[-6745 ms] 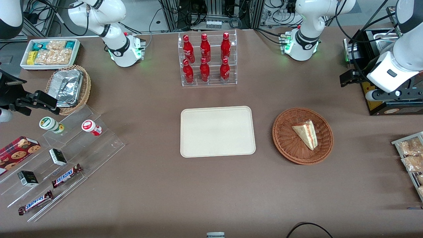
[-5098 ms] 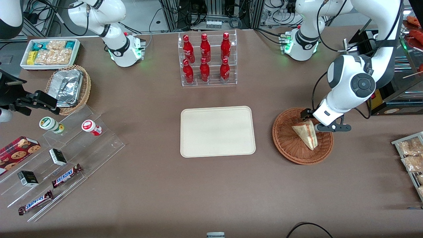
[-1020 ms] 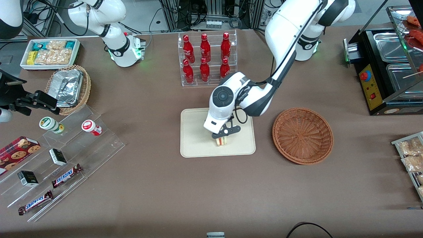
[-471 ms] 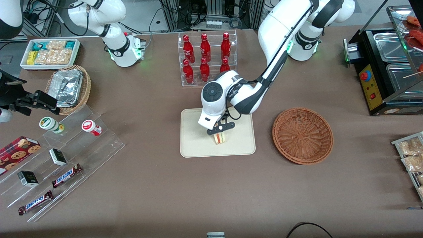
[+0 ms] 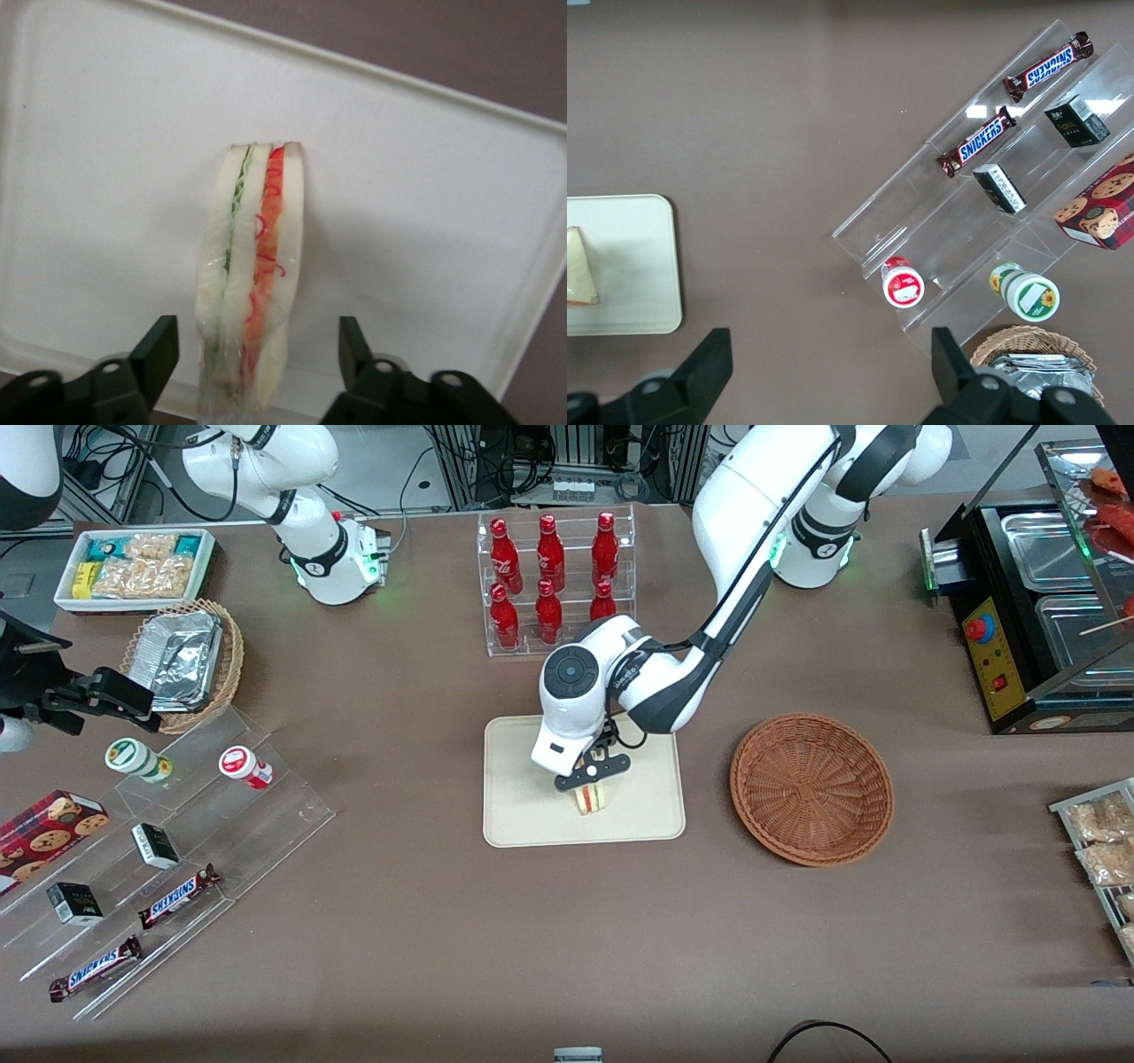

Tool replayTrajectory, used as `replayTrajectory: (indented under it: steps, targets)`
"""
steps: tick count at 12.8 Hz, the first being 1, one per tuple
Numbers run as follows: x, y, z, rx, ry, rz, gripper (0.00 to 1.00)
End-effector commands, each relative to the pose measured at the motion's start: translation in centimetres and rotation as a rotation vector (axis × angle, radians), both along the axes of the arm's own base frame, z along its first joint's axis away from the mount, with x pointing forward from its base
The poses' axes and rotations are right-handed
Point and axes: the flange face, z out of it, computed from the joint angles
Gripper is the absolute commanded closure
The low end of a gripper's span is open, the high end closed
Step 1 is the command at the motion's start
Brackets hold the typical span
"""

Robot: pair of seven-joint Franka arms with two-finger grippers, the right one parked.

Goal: Place sandwich from basket to tray
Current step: 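Lower the sandwich onto the tray and open the left gripper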

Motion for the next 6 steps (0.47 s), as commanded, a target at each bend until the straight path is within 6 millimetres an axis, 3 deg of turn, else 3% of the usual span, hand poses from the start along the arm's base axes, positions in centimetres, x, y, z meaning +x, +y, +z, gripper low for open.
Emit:
replayTrajectory:
  steps: [1,2,4,6]
  targets:
    - [-0.1,0.8,5.1,0.045,-0.031,-0.004,0.00]
    - [0.0,1.3,6.8,0.064,-0.053,-0.033,0.00]
    - [1.7,4.8,10.0,0.106,-0.030,-0.079,0.00]
    - [1.5,6.0,12.3,0.126,-0.021,-0.074,0.00]
